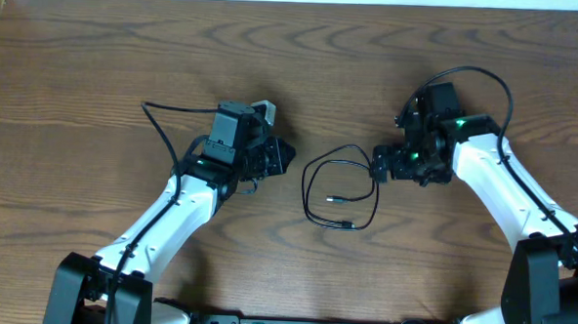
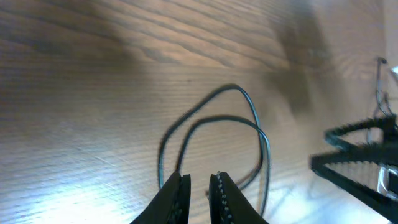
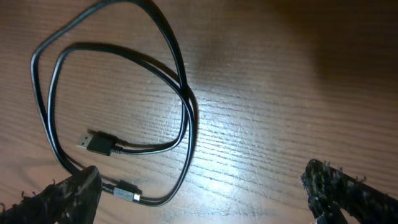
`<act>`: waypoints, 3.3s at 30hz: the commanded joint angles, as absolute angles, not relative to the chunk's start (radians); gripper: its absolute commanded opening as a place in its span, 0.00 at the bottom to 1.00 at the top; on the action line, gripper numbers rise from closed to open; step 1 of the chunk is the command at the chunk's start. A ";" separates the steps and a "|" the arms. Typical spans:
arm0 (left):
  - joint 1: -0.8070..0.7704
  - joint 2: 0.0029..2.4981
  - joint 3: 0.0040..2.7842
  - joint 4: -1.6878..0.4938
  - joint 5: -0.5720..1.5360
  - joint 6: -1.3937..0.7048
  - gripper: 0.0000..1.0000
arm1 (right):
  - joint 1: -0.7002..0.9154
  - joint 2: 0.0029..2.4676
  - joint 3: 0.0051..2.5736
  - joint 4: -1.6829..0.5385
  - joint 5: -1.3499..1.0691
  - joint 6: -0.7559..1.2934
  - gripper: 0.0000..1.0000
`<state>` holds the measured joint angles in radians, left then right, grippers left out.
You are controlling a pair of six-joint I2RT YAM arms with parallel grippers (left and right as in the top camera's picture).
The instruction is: Untangle cables
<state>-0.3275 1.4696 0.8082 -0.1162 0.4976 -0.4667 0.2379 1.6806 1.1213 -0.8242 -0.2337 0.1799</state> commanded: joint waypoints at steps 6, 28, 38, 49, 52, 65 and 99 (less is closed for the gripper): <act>-0.324 1.451 0.802 -0.112 0.612 -0.400 0.22 | 0.268 1.682 1.074 -0.781 -0.270 0.196 0.99; -0.192 1.451 0.802 -0.085 0.808 -0.339 0.22 | 0.290 1.684 0.938 -0.609 -0.299 0.229 0.99; -0.192 1.455 0.802 -0.209 0.657 -0.218 0.24 | 0.290 1.688 0.936 -0.564 -0.299 0.258 0.99; -0.193 1.540 0.802 -0.224 0.631 -0.191 0.24 | 0.290 1.689 0.933 -0.554 -0.298 0.291 0.99; -0.193 1.594 0.801 -0.223 0.630 -0.182 0.24 | 0.290 1.689 0.932 -0.533 -0.298 0.291 0.99; -0.202 1.663 0.796 -0.220 0.619 -0.176 0.24 | 0.290 1.728 0.931 -0.516 -0.295 0.322 0.99; -0.313 1.663 0.791 -0.178 0.617 -0.188 0.25 | 0.258 1.857 0.916 -0.577 -0.466 0.358 0.99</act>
